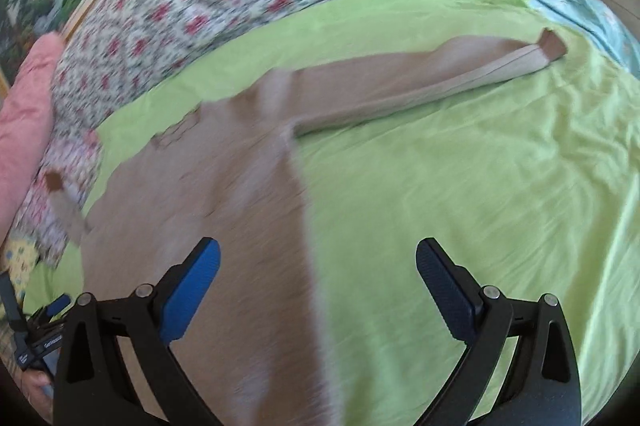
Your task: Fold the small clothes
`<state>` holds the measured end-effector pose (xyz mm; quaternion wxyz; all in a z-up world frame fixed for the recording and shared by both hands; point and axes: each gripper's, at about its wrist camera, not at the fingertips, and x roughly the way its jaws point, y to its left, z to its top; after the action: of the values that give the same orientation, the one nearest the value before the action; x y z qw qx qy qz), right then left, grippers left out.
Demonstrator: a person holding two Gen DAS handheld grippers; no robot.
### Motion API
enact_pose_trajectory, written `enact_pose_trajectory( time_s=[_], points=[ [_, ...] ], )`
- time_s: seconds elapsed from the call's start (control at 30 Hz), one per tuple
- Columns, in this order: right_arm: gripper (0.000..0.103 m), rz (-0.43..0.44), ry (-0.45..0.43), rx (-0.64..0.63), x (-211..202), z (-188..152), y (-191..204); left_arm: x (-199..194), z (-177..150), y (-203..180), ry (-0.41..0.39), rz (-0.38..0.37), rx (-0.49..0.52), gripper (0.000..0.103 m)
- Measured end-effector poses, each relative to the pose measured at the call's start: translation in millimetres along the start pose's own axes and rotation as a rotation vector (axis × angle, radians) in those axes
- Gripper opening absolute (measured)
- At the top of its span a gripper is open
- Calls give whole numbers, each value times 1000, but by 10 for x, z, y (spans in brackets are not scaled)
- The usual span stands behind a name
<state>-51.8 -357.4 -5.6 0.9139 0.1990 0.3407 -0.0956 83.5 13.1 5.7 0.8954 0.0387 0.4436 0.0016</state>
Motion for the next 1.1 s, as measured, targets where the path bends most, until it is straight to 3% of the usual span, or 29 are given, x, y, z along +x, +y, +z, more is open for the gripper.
enact_pose_trajectory(
  time_s=[0.3,0.5,0.57,0.63,0.67,0.7,0.8,0.93,1.1],
  points=[
    [80,-158,-62,189,342,927,-1081,196,333,-5,-14,8,-17,95],
    [72,-191,-37,348,694,1382,-1673,372,406,-126,9,8,4,95],
    [63,-204,-29,366,769,1469,-1781,417,418,-151,15,4,6,95],
    [37,-214,-37,351,802,1551,-1797,457,422,-177,22,5,16,95],
    [31,-203,-42,342,804,1579,-1781,472,424,-186,24,6,19,95],
    [19,-194,-50,316,789,1617,-1715,485,427,-189,25,3,18,95],
    [11,-136,-79,213,745,1748,-1347,494,423,-176,27,-7,10,95],
    [10,14,-82,88,709,1779,-602,477,403,-120,23,-33,-16,95],
    [10,273,-18,-79,766,1499,701,400,364,29,10,-66,-53,95]
  ],
)
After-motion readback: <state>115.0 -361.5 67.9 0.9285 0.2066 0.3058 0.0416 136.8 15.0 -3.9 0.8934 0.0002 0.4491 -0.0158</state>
